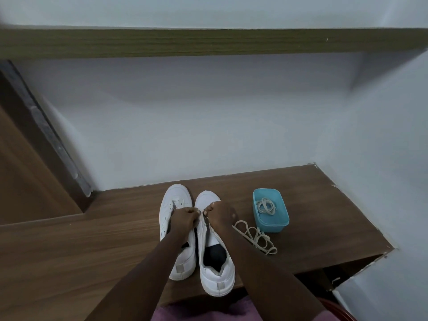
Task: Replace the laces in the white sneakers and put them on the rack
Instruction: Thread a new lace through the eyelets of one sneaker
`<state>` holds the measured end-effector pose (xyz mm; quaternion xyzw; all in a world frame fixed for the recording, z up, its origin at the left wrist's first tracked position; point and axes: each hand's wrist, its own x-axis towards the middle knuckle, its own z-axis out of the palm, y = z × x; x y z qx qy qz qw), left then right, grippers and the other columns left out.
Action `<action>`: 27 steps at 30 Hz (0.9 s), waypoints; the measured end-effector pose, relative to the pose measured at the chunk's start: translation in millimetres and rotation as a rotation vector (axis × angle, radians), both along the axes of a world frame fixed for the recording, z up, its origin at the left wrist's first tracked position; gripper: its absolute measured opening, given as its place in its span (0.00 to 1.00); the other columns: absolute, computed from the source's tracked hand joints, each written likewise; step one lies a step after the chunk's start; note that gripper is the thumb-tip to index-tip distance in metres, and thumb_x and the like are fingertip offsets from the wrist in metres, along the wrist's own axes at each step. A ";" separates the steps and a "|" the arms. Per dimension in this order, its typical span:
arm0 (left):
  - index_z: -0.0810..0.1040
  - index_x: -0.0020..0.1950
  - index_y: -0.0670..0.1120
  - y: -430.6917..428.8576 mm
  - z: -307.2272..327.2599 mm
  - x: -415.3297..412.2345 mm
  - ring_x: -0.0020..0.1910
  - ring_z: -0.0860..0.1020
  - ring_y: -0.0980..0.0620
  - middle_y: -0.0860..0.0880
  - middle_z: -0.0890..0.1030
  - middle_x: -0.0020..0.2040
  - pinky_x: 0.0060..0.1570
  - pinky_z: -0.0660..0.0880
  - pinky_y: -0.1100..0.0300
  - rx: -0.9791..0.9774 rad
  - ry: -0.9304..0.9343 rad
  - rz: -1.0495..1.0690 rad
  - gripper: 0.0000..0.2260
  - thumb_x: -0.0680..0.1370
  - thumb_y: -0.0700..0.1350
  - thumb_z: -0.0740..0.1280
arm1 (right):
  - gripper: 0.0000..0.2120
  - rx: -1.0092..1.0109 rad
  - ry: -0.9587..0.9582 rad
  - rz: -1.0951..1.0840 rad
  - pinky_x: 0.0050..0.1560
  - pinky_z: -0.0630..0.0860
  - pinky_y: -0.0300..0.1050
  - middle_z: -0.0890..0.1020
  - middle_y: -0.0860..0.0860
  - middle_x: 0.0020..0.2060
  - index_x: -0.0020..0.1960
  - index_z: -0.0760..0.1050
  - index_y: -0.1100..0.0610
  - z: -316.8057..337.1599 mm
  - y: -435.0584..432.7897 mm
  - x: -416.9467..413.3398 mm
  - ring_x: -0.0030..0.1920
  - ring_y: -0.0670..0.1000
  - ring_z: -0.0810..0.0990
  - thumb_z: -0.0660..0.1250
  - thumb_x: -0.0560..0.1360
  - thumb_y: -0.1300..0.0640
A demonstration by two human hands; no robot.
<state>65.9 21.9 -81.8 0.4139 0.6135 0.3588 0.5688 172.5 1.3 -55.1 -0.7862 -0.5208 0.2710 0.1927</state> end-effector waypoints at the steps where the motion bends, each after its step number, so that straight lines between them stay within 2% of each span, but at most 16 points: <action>1: 0.81 0.42 0.42 -0.3 -2.4 1.9 0.37 0.77 0.50 0.57 0.79 0.24 0.45 0.76 0.56 0.028 0.023 0.017 0.06 0.76 0.34 0.66 | 0.14 0.010 0.017 -0.018 0.60 0.72 0.48 0.82 0.51 0.54 0.54 0.81 0.55 -0.5 -0.8 0.8 0.60 0.54 0.76 0.58 0.76 0.59; 4: 0.84 0.47 0.37 -2.0 -2.6 8.4 0.33 0.77 0.47 0.48 0.81 0.28 0.38 0.73 0.59 0.086 0.110 0.096 0.05 0.74 0.36 0.70 | 0.12 0.050 0.112 -0.042 0.56 0.71 0.45 0.83 0.49 0.50 0.51 0.83 0.53 -2.2 -2.5 3.2 0.56 0.52 0.78 0.61 0.76 0.60; 6: 0.84 0.47 0.36 -3.1 0.5 14.4 0.39 0.80 0.40 0.40 0.83 0.37 0.37 0.70 0.61 0.097 0.226 0.108 0.06 0.74 0.37 0.69 | 0.11 0.081 0.133 -0.048 0.57 0.71 0.44 0.83 0.49 0.47 0.49 0.82 0.53 -1.4 -3.1 5.7 0.55 0.51 0.79 0.62 0.75 0.62; 9: 0.82 0.47 0.38 -1.6 5.8 19.2 0.48 0.81 0.41 0.39 0.83 0.46 0.44 0.74 0.58 0.074 0.387 0.120 0.07 0.76 0.38 0.65 | 0.12 0.108 0.042 -0.047 0.60 0.68 0.46 0.78 0.49 0.54 0.50 0.79 0.51 6.3 -1.2 9.5 0.60 0.51 0.73 0.62 0.73 0.63; 11: 0.78 0.53 0.38 2.7 7.1 18.4 0.52 0.79 0.39 0.39 0.81 0.51 0.52 0.77 0.51 0.063 0.328 0.169 0.09 0.77 0.37 0.60 | 0.11 0.115 -0.058 0.007 0.61 0.68 0.46 0.74 0.51 0.58 0.53 0.77 0.53 11.4 -0.7 10.4 0.62 0.52 0.71 0.63 0.73 0.63; 14: 0.69 0.52 0.45 7.7 14.3 13.9 0.49 0.78 0.40 0.39 0.78 0.53 0.55 0.77 0.44 0.065 0.183 0.270 0.06 0.79 0.39 0.54 | 0.12 0.096 -0.163 0.052 0.57 0.72 0.45 0.76 0.54 0.57 0.57 0.75 0.59 10.5 -1.1 13.6 0.59 0.55 0.75 0.65 0.74 0.57; 15: 0.67 0.52 0.46 8.8 19.2 11.1 0.46 0.78 0.42 0.39 0.78 0.52 0.53 0.77 0.44 0.067 0.101 0.334 0.05 0.80 0.40 0.53 | 0.14 0.068 -0.153 0.033 0.55 0.72 0.46 0.78 0.55 0.56 0.57 0.74 0.60 9.8 -2.2 14.1 0.58 0.56 0.76 0.66 0.74 0.54; 18: 0.67 0.54 0.42 16.3 32.8 2.4 0.35 0.79 0.46 0.41 0.78 0.41 0.40 0.78 0.53 0.038 -0.246 0.538 0.08 0.82 0.41 0.49 | 0.20 0.019 -0.099 0.010 0.47 0.71 0.44 0.81 0.56 0.53 0.56 0.75 0.61 4.6 -6.4 16.2 0.54 0.56 0.79 0.69 0.72 0.47; 19: 0.67 0.53 0.42 18.3 35.6 -0.9 0.33 0.79 0.47 0.42 0.77 0.38 0.37 0.77 0.54 0.040 -0.293 0.572 0.08 0.82 0.41 0.49 | 0.21 0.011 -0.100 0.019 0.46 0.70 0.43 0.81 0.56 0.52 0.55 0.75 0.61 3.7 -8.1 16.9 0.54 0.55 0.79 0.68 0.72 0.46; 22: 0.65 0.46 0.42 19.6 41.1 -9.4 0.23 0.74 0.55 0.46 0.71 0.34 0.31 0.74 0.57 0.118 -0.263 0.649 0.08 0.83 0.42 0.51 | 0.21 0.012 -0.129 0.035 0.44 0.67 0.41 0.81 0.56 0.51 0.55 0.76 0.62 1.6 -11.9 17.6 0.53 0.55 0.80 0.67 0.73 0.46; 23: 0.65 0.47 0.42 20.4 42.7 -12.1 0.22 0.73 0.55 0.46 0.70 0.35 0.31 0.74 0.57 0.157 -0.251 0.673 0.08 0.83 0.42 0.52 | 0.20 0.010 -0.126 0.036 0.43 0.67 0.41 0.81 0.56 0.51 0.55 0.76 0.62 1.0 -12.4 17.3 0.53 0.55 0.80 0.67 0.74 0.47; 25: 0.65 0.49 0.44 22.2 48.1 -20.5 0.28 0.70 0.54 0.46 0.70 0.37 0.31 0.74 0.57 0.232 -0.218 0.704 0.06 0.83 0.43 0.52 | 0.16 0.016 -0.140 0.029 0.43 0.67 0.40 0.81 0.56 0.52 0.56 0.75 0.62 -0.8 -12.6 14.2 0.54 0.55 0.80 0.66 0.75 0.50; 27: 0.65 0.47 0.46 24.5 60.4 -33.8 0.32 0.69 0.51 0.45 0.71 0.41 0.36 0.71 0.57 0.305 -0.187 0.735 0.06 0.82 0.42 0.52 | 0.14 0.023 -0.180 0.011 0.45 0.71 0.42 0.80 0.55 0.54 0.57 0.74 0.60 -1.9 -14.9 9.7 0.56 0.54 0.79 0.64 0.77 0.53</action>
